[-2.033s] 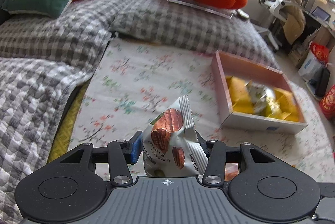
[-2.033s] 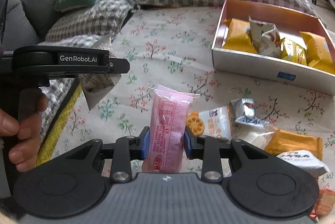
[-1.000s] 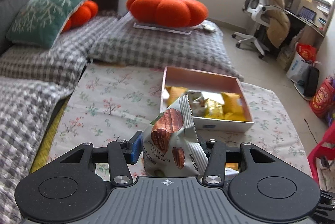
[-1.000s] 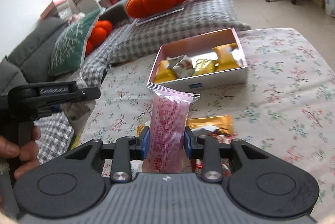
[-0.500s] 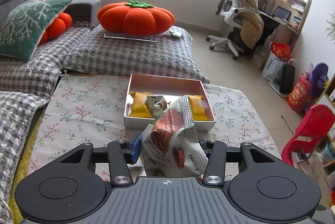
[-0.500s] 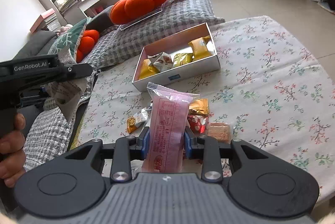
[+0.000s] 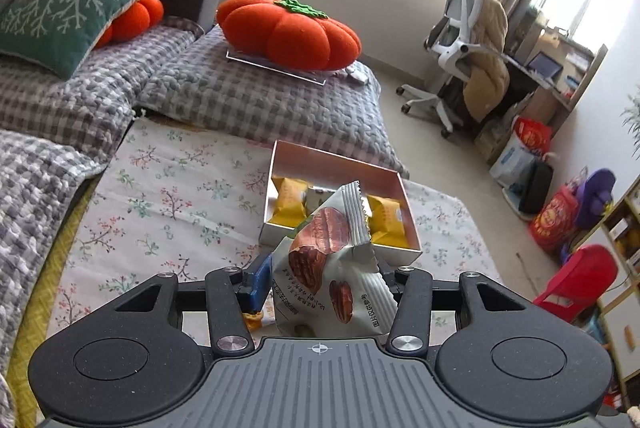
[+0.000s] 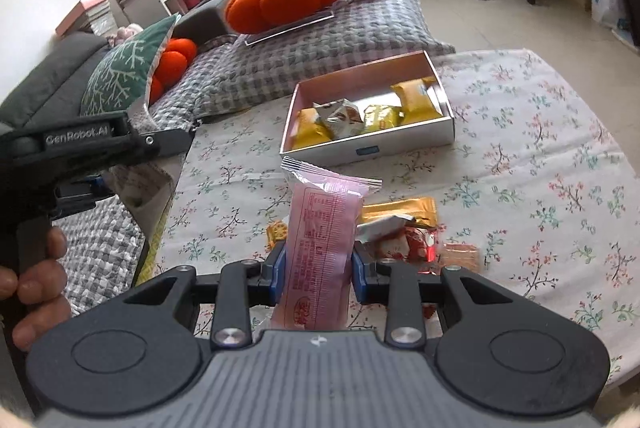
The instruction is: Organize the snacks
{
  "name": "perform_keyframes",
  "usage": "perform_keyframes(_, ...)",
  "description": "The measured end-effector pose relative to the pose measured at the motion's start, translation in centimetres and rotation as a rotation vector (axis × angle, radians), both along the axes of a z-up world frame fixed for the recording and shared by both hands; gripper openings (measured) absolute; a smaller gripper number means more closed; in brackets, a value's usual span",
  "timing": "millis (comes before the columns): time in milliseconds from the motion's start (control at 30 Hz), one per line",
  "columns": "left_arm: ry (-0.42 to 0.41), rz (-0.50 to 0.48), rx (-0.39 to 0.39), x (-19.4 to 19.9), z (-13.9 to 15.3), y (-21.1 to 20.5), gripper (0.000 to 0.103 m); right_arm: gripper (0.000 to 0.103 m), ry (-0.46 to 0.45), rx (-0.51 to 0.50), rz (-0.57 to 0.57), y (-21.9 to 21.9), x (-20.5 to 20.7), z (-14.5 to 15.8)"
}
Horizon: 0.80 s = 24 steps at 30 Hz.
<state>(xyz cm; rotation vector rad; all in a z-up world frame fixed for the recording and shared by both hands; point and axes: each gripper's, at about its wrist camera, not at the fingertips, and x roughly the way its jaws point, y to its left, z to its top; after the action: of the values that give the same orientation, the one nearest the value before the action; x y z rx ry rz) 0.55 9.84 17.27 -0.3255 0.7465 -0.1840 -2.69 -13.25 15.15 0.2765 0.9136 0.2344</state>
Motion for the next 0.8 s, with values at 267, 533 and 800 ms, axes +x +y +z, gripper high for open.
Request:
perform_keyframes(267,-0.026,-0.001,-0.037,-1.4,1.1,1.7,0.045,0.029,-0.039,-0.042,-0.015,1.6,-1.4,2.7)
perform_keyframes(533,-0.062,-0.025,-0.042,-3.2,2.8,0.7,0.045,0.029,-0.071,-0.055,-0.021,1.5,-2.6,3.7)
perform_keyframes(800,-0.071,-0.010,-0.010,-4.5,3.7,-0.1,0.045,0.029,-0.090,-0.026,-0.023,0.4,-3.5,4.1)
